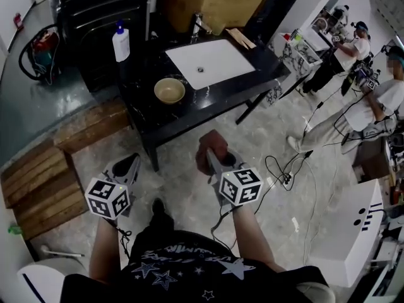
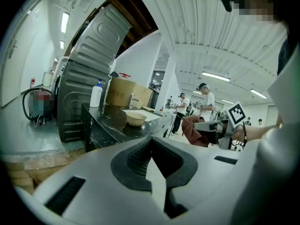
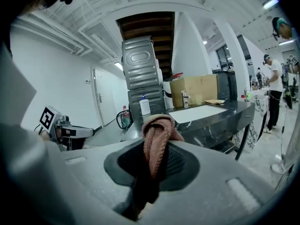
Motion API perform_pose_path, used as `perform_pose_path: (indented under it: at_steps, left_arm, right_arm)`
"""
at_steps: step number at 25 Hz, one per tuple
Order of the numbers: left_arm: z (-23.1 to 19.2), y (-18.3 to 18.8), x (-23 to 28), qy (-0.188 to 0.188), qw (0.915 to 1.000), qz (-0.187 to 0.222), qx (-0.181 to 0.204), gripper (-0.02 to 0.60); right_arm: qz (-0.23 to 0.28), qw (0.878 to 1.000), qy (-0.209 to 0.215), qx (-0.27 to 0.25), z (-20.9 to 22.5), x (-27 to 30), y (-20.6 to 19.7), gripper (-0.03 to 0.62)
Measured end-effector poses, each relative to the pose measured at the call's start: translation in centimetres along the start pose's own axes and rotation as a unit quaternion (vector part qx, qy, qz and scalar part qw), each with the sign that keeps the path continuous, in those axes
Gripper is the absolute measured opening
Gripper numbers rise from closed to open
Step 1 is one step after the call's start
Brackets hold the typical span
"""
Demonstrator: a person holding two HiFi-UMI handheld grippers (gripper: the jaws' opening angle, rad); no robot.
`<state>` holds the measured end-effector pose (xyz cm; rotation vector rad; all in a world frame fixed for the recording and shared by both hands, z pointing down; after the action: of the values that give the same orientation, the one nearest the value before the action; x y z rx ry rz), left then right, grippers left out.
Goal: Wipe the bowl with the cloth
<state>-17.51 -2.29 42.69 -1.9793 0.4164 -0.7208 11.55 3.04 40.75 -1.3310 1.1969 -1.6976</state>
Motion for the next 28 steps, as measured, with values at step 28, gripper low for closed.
perform_pose_path:
  at_steps: [28]
  left_arm:
    - [-7.8,7.0,13.8,-0.044,0.9936,-0.077,-0.07,0.009]
  right_arm:
    - [0.0,1.0,-0.022,0.0,4.8,11.8,4.5,0.069]
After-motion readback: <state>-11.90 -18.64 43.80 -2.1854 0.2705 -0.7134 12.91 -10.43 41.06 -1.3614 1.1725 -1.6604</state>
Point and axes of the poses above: the fingertips, and each gripper's own axes: x forward along the fingers, z to its right, y out of its top, the point moved 7 cm from there along -x, backward along the fingers, and after that the axes turned 6 degrees about -x, right-handed, at the moved point
